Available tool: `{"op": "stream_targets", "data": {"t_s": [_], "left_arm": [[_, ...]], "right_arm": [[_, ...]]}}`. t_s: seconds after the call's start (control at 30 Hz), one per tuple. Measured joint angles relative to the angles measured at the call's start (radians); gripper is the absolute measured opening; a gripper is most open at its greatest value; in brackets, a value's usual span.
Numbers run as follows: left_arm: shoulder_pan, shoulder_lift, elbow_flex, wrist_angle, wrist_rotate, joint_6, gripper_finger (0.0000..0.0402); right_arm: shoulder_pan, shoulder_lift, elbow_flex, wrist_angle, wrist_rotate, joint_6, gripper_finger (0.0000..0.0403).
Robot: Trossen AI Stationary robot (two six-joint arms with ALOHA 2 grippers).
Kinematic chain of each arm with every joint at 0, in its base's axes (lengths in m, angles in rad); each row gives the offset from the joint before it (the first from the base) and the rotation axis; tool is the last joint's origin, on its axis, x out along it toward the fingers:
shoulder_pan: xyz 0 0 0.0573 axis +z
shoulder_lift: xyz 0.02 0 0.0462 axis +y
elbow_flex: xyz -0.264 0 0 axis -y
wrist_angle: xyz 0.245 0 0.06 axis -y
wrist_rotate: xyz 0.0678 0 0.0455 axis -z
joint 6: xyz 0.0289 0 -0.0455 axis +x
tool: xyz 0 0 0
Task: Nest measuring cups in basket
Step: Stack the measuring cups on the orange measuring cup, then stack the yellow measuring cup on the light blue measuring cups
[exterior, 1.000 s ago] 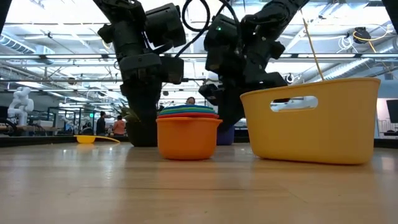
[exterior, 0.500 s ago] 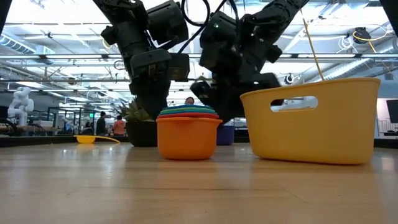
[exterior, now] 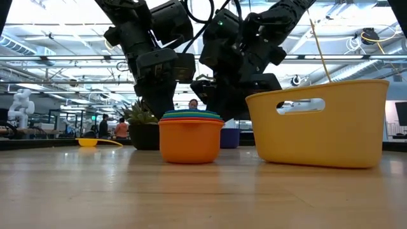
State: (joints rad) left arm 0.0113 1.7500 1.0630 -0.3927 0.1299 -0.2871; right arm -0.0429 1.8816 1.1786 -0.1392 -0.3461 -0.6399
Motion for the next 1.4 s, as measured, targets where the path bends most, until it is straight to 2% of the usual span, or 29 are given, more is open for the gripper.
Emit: {"op": "stream_targets", "data": {"t_s": [0.2,0.3,0.4,0.53,0.63,0.73,0.83,0.97,1.07,1.17,1.27,1.4], "left_arm": [[0.000,0.000,0.000,-0.010,0.000,0.000,0.0003],[0.001,0.000,0.000,-0.046,-0.010,0.001,0.0007],[0.001,-0.017,0.000,-0.116,-0.096,0.017,0.0012],[0.000,-0.055,-0.001,-0.179,-0.212,0.042,0.0013],[-0.005,-0.103,0.000,-0.164,-0.237,0.045,0.0014],[-0.025,-0.159,0.000,-0.142,-0.243,0.066,0.0014],[-0.054,-0.224,0.000,-0.120,-0.327,0.079,0.0014],[-0.093,-0.312,0.000,-0.087,-0.508,0.101,0.0014],[-0.112,-0.370,0.000,-0.062,-0.602,0.119,0.0014],[-0.123,-0.411,0.001,-0.027,-0.650,0.139,0.0014],[-0.124,-0.432,0.001,-0.013,-0.699,0.159,0.0014],[-0.094,-0.431,-0.001,0.014,-0.707,0.179,0.0015]], "right_arm": [[0.000,0.000,0.000,-0.034,0.013,0.011,0.0000],[-0.004,-0.012,0.000,-0.096,0.080,0.011,0.0000],[-0.017,-0.048,0.000,-0.132,0.136,0.014,0.0000],[-0.046,-0.108,0.000,-0.147,0.140,0.042,0.0000],[-0.070,-0.153,-0.002,-0.185,0.173,0.054,0.0000],[-0.098,-0.193,-0.002,-0.231,0.261,0.064,0.0000],[-0.146,-0.224,-0.003,-0.251,0.320,0.072,0.0000],[-0.231,-0.253,-0.003,-0.225,0.321,0.071,0.0000],[-0.291,-0.257,-0.003,-0.201,0.319,0.041,0.0000],[-0.338,-0.263,0.000,-0.190,0.316,0.011,0.0000],[-0.375,-0.272,0.004,-0.171,0.262,-0.013,0.0000],[-0.419,-0.272,0.004,-0.191,0.199,0.002,0.0000]]}}
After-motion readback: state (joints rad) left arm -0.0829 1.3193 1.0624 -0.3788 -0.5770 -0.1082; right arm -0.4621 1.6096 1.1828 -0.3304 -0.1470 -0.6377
